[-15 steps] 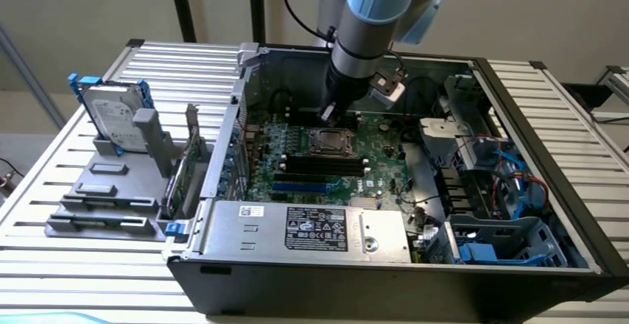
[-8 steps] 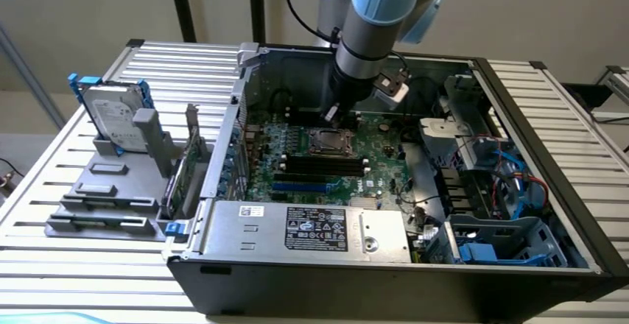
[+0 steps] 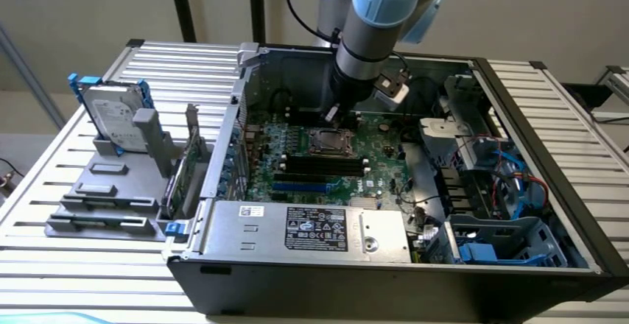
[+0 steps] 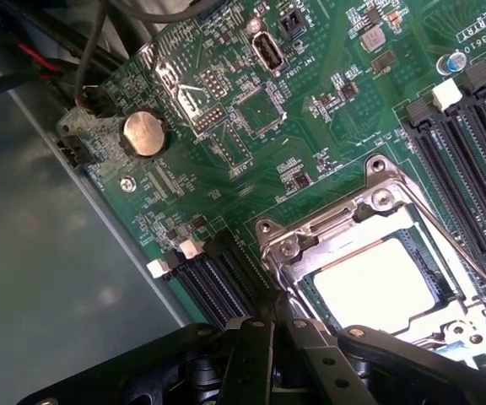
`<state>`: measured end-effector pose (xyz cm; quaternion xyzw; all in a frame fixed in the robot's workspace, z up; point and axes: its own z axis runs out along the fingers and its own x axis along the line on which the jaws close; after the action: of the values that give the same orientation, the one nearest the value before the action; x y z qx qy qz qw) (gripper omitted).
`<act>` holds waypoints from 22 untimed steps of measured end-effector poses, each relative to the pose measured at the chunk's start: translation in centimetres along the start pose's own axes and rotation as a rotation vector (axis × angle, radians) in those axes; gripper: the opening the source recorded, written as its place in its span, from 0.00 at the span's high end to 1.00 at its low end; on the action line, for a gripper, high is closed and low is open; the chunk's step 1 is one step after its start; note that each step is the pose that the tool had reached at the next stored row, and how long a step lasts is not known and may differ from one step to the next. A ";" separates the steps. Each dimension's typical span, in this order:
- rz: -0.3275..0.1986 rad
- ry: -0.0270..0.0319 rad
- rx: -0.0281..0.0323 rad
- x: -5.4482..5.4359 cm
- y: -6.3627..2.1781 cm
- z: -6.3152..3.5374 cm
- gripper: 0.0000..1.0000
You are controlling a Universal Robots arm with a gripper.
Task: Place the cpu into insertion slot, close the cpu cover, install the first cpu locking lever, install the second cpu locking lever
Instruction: 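Install the first cpu locking lever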
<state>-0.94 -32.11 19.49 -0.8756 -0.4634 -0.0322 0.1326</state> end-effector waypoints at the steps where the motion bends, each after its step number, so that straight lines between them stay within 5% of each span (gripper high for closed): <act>1: 0.000 0.0013 0.0009 0.0 0.02 0.01 0.89; 16: -0.002 0.0143 0.0105 -0.2 0.16 0.01 0.89; 22: -0.002 0.0139 0.0129 -0.5 0.43 -0.48 0.89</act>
<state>-0.86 -32.90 19.76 -0.8740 -0.4636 -0.0355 0.1415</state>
